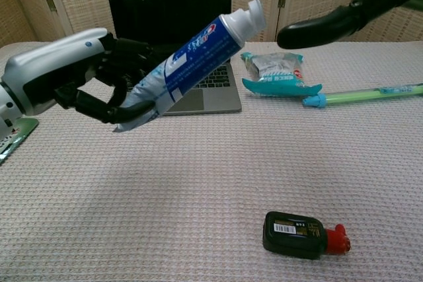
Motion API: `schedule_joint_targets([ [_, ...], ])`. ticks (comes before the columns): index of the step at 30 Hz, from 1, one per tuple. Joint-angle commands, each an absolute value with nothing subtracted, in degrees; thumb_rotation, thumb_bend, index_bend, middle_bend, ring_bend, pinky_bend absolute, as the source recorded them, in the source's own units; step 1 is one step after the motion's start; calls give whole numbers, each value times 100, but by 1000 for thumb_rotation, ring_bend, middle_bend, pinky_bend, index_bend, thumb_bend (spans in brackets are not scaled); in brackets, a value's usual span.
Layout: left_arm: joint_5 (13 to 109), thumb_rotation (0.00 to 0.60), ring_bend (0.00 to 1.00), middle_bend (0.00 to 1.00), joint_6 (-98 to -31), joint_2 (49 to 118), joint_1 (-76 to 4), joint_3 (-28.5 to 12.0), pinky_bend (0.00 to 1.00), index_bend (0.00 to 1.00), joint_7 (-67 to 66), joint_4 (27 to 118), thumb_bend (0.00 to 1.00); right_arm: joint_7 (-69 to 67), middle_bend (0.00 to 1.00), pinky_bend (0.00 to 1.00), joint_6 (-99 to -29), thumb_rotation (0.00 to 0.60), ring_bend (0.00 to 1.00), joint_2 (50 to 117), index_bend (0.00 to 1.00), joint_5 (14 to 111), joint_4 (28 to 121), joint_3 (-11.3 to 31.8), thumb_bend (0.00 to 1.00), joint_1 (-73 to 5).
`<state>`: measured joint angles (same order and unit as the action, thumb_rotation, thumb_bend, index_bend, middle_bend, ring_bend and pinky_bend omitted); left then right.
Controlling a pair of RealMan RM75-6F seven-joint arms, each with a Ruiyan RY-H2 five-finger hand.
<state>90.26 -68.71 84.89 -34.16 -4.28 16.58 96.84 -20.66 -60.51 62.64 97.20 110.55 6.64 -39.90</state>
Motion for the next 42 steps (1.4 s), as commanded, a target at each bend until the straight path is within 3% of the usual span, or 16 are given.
schedule_joint_targets([
  [1, 9020, 600, 804, 894, -6878, 8503, -3419, -447, 743, 879, 1667, 9712, 798, -2122, 0, 0, -6088, 340, 0, 6447, 0, 9730, 10958, 659, 104, -4037],
  [27, 8871, 600, 805, 894, -6807, 8369, -3422, -522, 743, 881, 1359, 9962, 801, -1689, 0, 0, -5698, 334, 0, 7036, 0, 9374, 10980, 784, 104, -4504],
  [42, 8796, 600, 805, 895, -6764, 8249, -3395, -516, 743, 881, 1087, 9970, 803, -1405, 0, 0, -5635, 331, 0, 7021, 0, 9240, 11033, 728, 104, -4534],
])
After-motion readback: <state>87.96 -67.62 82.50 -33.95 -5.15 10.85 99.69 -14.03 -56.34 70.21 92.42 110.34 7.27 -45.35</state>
